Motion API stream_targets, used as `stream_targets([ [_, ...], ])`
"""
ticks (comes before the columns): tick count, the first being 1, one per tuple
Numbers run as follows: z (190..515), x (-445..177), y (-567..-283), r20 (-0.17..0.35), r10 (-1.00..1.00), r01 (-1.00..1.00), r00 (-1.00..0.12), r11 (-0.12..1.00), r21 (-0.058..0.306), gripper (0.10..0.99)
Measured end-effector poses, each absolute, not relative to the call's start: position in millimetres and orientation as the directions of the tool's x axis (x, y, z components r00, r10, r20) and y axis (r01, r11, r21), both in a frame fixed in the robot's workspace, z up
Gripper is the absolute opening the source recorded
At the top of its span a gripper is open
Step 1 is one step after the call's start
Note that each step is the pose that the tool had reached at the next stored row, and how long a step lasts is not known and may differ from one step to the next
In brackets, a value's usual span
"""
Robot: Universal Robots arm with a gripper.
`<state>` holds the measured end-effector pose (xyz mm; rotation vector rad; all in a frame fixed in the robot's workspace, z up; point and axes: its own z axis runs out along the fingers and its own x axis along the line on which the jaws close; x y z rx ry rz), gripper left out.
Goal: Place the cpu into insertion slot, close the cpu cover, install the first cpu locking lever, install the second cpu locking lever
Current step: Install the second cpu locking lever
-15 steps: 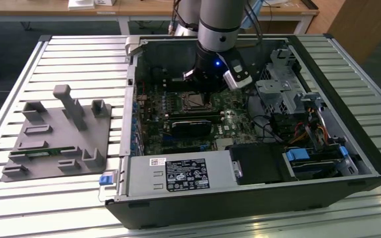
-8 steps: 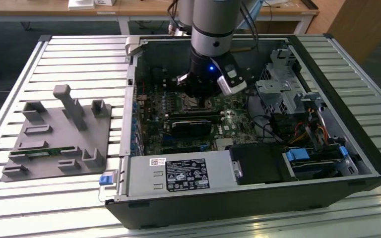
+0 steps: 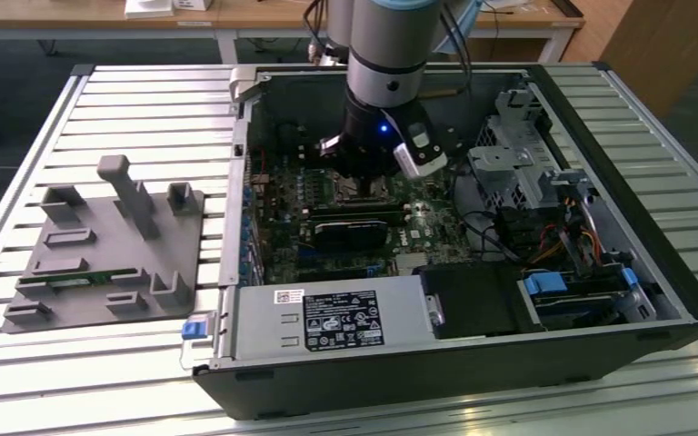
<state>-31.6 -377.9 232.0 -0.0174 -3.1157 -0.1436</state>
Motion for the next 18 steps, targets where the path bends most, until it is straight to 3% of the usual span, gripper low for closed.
stream_targets([
  [15, 218.3, -47.7, -384.9, 0.025, 0.01, 0.012, -1.0, 0.996, 0.093, 0.106],
  [18, 213.3, -48.4, -385.3, 0.025, 0.01, 0.012, -1.0, 0.994, 0.108, 0.106],
])
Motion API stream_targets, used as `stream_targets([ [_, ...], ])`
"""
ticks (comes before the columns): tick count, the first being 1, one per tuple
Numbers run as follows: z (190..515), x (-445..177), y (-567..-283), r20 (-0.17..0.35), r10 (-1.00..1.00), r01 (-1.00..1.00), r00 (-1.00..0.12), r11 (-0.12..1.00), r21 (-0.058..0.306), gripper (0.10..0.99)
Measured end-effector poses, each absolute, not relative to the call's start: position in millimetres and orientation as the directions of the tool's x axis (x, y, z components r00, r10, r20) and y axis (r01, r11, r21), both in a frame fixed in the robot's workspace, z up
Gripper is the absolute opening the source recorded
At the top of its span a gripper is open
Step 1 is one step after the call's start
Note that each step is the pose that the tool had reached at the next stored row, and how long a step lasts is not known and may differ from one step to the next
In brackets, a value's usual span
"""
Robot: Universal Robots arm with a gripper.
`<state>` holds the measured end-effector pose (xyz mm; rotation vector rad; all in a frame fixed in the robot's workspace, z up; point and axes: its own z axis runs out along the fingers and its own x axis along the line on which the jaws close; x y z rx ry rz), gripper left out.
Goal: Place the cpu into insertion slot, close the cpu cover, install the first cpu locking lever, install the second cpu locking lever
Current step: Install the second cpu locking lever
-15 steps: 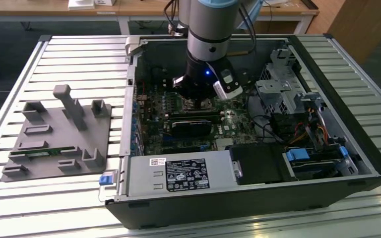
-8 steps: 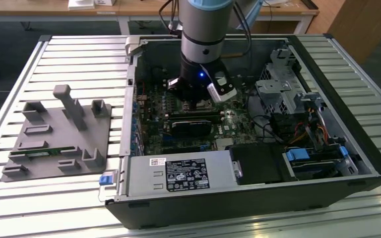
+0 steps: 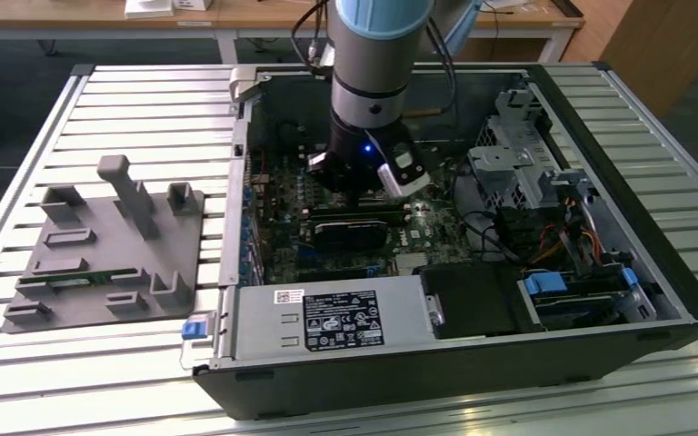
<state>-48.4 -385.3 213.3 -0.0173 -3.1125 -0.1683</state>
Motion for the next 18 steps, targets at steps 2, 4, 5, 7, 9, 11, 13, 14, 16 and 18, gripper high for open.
stream_targets([
  [2, 213.2, -52.4, -386.9, 0.025, 0.009, 0.012, -1.0, 0.99, 0.137, 0.106],
  [4, 213.0, -57.9, -389.6, 0.025, 0.009, 0.012, -1.0, 0.988, 0.155, 0.106],
  [5, 212.9, -59.7, -390.8, 0.025, 0.008, 0.012, -1.0, 0.987, 0.159, 0.106],
  [7, 212.7, -62.1, -392.2, 0.025, 0.008, 0.012, -1.0, 0.986, 0.167, 0.106],
  [9, 212.3, -62.7, -393.2, 0.025, 0.008, 0.012, -1.0, 0.985, 0.173, 0.106],
  [11, 211.0, -62.9, -393.8, 0.025, 0.008, 0.012, -1.0, 0.983, 0.181, 0.106],
  [13, 209.7, -63.1, -394.6, 0.025, 0.008, 0.012, -1.0, 0.982, 0.189, 0.106],
  [14, 209.3, -63.4, -395.0, 0.025, 0.008, 0.012, -1.0, 0.982, 0.191, 0.106],
  [16, 209.2, -64.5, -395.6, 0.025, 0.008, 0.012, -1.0, 0.981, 0.195, 0.106],
  [18, 208.8, -65.6, -396.2, 0.025, 0.007, 0.012, -1.0, 0.98, 0.2, 0.106],
])
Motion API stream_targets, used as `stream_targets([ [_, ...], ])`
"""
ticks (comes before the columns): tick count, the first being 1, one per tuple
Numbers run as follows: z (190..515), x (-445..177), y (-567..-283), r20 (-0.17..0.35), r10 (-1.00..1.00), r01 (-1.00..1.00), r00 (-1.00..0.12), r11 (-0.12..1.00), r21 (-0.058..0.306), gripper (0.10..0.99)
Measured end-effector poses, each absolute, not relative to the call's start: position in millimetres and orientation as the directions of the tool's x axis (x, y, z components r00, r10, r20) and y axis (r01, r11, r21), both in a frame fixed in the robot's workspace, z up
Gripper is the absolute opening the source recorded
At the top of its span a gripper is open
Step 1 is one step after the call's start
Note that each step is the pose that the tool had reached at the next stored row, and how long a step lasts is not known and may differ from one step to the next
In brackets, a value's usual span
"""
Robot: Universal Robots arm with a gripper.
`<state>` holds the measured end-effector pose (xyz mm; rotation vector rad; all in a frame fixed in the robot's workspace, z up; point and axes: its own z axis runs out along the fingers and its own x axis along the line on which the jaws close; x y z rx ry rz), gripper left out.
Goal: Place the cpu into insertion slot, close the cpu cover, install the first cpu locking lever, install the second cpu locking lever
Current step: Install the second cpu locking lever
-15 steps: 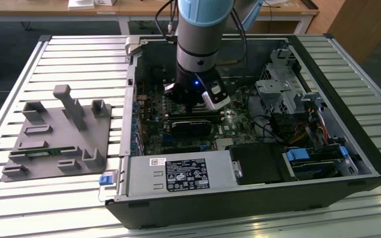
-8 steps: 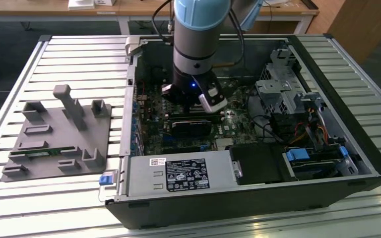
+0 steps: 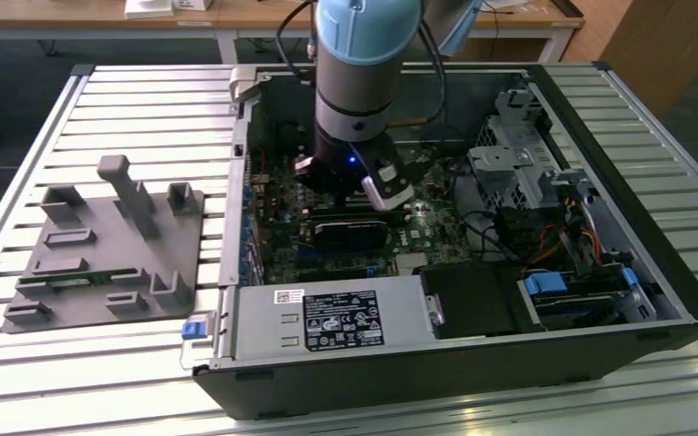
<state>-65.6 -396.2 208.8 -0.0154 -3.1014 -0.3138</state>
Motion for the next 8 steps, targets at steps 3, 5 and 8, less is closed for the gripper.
stream_targets([
  [3, 208.3, -66.4, -396.6, 0.025, 0.007, 0.012, -1.0, 0.979, 0.205, 0.106],
  [5, 207.8, -66.5, -396.5, 0.025, 0.007, 0.012, -1.0, 0.978, 0.208, 0.106],
  [8, 205.8, -66.5, -396.7, 0.025, 0.007, 0.012, -1.0, 0.978, 0.209, 0.106],
])
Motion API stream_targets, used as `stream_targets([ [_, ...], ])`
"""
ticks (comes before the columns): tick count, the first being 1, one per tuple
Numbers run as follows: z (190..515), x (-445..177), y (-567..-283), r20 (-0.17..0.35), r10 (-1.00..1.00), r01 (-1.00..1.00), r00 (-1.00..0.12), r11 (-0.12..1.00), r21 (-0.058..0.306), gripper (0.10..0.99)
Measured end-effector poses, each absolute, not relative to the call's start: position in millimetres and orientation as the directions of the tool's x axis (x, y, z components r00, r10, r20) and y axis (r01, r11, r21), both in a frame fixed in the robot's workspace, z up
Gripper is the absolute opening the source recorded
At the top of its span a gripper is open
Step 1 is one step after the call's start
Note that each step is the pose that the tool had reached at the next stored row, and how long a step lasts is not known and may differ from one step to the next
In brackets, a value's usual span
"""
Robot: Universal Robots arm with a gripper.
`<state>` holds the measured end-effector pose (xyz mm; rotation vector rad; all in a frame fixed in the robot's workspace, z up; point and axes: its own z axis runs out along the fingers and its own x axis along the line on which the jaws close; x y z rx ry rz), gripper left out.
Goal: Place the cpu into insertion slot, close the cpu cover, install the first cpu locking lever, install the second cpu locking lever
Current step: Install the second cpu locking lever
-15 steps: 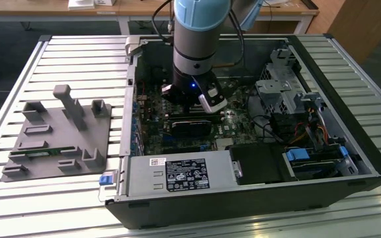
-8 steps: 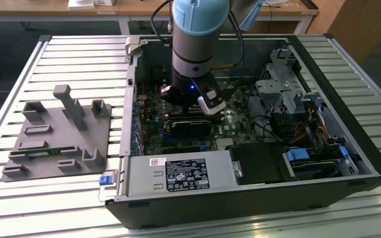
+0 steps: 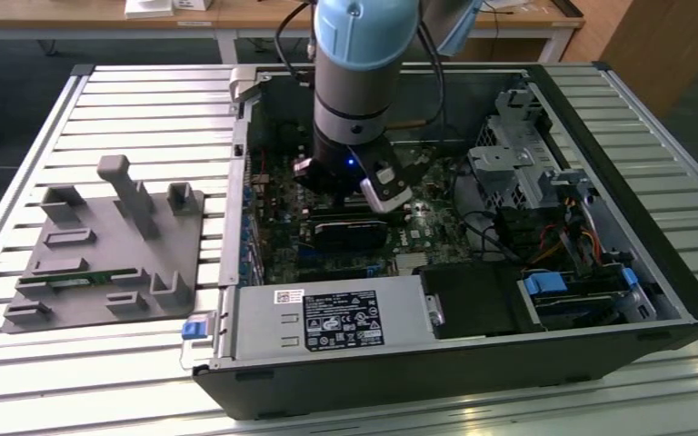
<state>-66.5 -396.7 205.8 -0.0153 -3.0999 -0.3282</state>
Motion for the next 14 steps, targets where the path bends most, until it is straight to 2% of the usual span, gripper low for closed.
stream_targets([
  [14, 199.2, -67.8, -398.5, 0.025, 0.007, 0.012, -1.0, 0.976, 0.216, 0.106],
])
